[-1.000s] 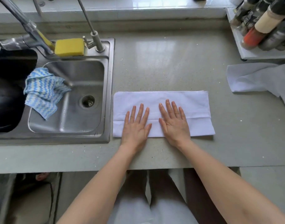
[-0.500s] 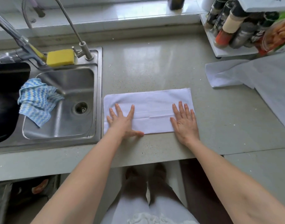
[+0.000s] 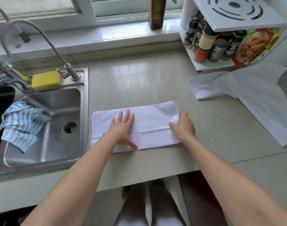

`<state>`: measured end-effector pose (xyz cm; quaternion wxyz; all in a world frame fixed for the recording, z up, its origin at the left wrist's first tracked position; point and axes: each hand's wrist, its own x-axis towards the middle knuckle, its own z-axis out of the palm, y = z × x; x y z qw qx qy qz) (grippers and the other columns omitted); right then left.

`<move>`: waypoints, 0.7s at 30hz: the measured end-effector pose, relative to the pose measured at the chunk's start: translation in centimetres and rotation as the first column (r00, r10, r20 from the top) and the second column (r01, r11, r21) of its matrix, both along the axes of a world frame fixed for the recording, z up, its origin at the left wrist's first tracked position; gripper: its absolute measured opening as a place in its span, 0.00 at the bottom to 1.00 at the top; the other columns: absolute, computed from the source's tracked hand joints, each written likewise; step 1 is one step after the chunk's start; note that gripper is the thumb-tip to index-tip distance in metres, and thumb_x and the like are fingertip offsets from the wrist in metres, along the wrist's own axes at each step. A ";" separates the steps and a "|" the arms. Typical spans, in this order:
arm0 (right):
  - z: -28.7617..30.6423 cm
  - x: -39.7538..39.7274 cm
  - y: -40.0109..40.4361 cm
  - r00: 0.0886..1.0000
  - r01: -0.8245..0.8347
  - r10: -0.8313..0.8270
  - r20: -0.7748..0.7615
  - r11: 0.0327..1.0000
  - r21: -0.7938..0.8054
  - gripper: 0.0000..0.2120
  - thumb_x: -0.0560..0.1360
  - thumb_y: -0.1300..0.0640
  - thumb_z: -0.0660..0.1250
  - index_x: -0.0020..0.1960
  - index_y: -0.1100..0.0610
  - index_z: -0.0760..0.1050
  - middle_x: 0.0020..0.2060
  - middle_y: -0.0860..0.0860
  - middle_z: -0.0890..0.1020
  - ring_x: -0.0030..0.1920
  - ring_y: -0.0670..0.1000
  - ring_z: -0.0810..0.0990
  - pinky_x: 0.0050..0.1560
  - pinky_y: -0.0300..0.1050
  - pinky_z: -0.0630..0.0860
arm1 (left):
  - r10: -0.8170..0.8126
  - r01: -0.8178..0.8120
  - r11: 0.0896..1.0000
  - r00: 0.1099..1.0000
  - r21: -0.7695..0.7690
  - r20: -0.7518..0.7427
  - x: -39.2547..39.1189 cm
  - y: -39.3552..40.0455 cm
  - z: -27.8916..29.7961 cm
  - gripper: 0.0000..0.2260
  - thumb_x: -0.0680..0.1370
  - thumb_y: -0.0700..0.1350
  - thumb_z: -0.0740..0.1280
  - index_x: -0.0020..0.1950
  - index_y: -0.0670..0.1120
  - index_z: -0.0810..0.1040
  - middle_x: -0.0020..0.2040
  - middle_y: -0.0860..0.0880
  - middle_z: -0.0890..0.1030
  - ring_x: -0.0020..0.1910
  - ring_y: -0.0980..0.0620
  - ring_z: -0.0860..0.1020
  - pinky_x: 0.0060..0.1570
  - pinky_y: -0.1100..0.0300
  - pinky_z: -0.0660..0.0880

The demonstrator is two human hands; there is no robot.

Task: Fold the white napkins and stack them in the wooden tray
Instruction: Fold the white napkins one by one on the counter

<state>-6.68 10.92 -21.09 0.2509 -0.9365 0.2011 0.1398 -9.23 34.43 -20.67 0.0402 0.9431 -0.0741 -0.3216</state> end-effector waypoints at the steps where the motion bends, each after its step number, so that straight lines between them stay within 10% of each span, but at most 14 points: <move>1: -0.1 0.1 -0.2 1.000 0.016 -0.015 -0.022 0.999 0.041 0.13 0.73 0.55 0.68 0.52 0.61 0.71 0.48 0.59 0.78 0.50 0.60 0.77 0.44 0.46 0.68 | 0.001 -0.001 1.000 1.000 -0.003 -0.009 0.0 0.0 0.0 0.64 0.61 0.67 0.75 0.77 0.48 0.31 0.76 0.49 0.30 0.76 0.43 0.34 0.75 0.42 0.42; 21: 3.0 -2.2 -6.3 0.878 0.162 -0.371 0.302 0.824 0.543 0.12 0.75 0.59 0.67 0.34 0.58 0.70 0.21 0.45 0.62 0.21 0.44 0.58 0.22 0.36 0.55 | 0.065 -0.066 0.998 0.994 -0.005 -0.086 0.7 -7.9 -0.1 0.71 0.54 0.67 0.78 0.74 0.53 0.26 0.74 0.50 0.25 0.74 0.41 0.29 0.70 0.33 0.40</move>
